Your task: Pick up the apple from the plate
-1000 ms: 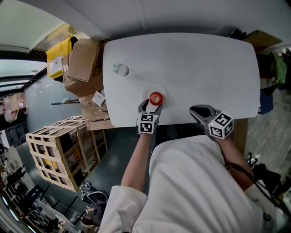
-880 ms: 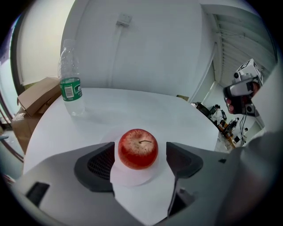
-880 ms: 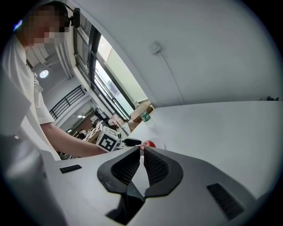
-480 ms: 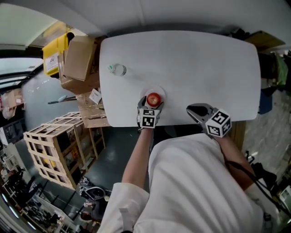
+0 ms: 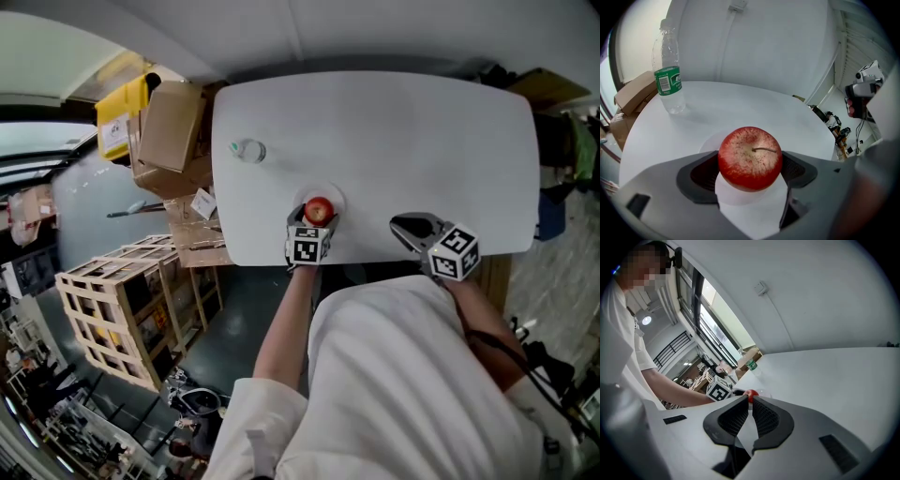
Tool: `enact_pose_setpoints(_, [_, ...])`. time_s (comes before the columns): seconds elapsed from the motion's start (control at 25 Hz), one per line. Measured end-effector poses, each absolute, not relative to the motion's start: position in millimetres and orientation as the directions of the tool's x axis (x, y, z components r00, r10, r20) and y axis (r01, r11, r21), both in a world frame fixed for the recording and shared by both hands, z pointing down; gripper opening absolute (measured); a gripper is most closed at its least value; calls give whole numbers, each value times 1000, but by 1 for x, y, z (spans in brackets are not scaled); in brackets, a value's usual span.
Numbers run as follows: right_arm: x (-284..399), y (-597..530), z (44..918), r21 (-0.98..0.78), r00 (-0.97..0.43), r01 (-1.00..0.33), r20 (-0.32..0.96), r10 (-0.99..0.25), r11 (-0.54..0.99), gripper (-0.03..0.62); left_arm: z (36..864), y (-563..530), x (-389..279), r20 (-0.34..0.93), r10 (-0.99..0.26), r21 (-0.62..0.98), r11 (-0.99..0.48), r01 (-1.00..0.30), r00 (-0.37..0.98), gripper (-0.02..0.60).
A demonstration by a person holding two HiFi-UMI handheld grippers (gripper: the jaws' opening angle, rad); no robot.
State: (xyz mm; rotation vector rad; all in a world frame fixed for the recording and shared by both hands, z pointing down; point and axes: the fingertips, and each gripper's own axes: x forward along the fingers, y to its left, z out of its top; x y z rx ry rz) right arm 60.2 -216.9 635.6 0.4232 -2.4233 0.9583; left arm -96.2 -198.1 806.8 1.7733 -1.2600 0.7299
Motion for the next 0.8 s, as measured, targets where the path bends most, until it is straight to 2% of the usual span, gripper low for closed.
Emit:
enact_pose_setpoints(0.32, [44,-209,628,-533,-839,-441,530,-121,722,46,782,-190,-109,795,-494,327,-142,-934,353,400])
enact_pose_setpoints(0.8, [48,-200,607,-493,-832,-500,501,-237,712,46,737,-176,-127,714,-575,386,-153,-910,400,399])
